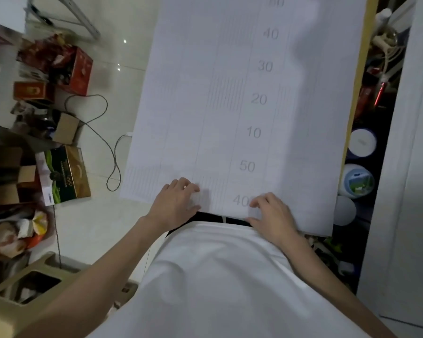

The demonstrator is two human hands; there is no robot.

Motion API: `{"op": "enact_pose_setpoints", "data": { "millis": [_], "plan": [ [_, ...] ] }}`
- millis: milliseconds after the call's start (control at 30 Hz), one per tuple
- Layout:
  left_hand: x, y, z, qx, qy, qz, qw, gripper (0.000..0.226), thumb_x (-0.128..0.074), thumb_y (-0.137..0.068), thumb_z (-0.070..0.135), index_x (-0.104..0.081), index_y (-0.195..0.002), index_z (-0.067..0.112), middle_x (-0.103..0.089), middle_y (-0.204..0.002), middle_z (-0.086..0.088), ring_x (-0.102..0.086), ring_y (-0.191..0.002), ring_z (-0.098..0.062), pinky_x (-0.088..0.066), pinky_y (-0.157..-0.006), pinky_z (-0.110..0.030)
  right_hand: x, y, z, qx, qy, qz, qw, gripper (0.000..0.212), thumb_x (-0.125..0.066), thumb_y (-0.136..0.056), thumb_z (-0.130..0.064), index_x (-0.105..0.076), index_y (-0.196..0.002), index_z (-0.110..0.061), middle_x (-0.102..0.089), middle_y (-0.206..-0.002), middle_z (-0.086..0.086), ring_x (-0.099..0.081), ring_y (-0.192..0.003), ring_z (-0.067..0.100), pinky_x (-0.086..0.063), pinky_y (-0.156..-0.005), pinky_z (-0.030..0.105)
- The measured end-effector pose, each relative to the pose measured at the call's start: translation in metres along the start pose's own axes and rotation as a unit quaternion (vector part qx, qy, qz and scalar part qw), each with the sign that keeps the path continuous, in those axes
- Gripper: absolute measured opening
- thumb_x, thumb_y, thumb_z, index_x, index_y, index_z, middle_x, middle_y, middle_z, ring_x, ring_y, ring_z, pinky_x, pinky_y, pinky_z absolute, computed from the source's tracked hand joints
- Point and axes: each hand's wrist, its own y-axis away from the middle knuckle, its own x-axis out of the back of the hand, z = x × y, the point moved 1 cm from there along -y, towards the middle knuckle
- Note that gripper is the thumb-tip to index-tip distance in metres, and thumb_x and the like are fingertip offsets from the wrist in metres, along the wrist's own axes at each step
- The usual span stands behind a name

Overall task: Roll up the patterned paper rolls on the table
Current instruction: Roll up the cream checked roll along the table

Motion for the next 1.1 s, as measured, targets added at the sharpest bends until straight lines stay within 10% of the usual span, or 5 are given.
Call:
{"op": "enact_pose_setpoints", "data": {
  "millis": [267,467,767,1100],
  "plan": [
    [0.008,-0.022,-0.022,-0.104,-0.097,-0.025,0.990,0.052,-0.055,-0.090,0.058,-0.056,-0.127,0.021,-0.055,-0.126,0.003,-0.053,-0.109,-0.020,-0.035,-0.090,-0.030,-0.007,0.008,-0.019,0.006,0.097,0.077,0.992,0.021,-0.047,-0.100,-0.029,-0.066,-0.101,-0.021,-0.058,-0.110,-0.003,-0.051,-0.101,0.021,-0.035,-0.092,0.034],
    [0.024,-0.033,-0.025,-0.185,-0.095,0.067,0.976,0.040,-0.058,-0.095,0.029,-0.052,-0.132,0.015,-0.063,-0.119,-0.004,-0.062,-0.097,-0.027,-0.045,-0.085,-0.038,0.012,0.000,-0.033,-0.066,0.012,0.157,0.985,0.020,-0.041,-0.103,-0.026,-0.059,-0.099,-0.018,-0.063,-0.098,-0.003,-0.057,-0.094,0.020,-0.031,-0.092,0.035],
    [0.024,-0.051,-0.046,-0.199,-0.189,0.078,0.958,0.046,-0.067,-0.088,0.033,-0.054,-0.127,0.013,-0.054,-0.130,-0.016,-0.056,-0.111,-0.034,-0.046,-0.091,-0.043,0.033,-0.036,-0.027,-0.019,-0.050,0.235,0.970,0.018,-0.051,-0.100,-0.022,-0.060,-0.115,-0.016,-0.064,-0.108,0.001,-0.055,-0.099,0.020,-0.041,-0.095,0.037],
    [0.015,-0.043,-0.048,-0.189,-0.204,0.080,0.957,0.042,-0.054,-0.095,0.039,-0.050,-0.130,0.016,-0.055,-0.109,-0.008,-0.054,-0.093,-0.029,-0.044,-0.083,-0.039,0.012,-0.009,0.018,0.010,0.135,0.185,0.973,0.044,-0.065,-0.090,-0.039,-0.061,-0.130,-0.019,-0.050,-0.127,0.012,-0.050,-0.115,0.030,-0.037,-0.101,0.043]
  ]
}}
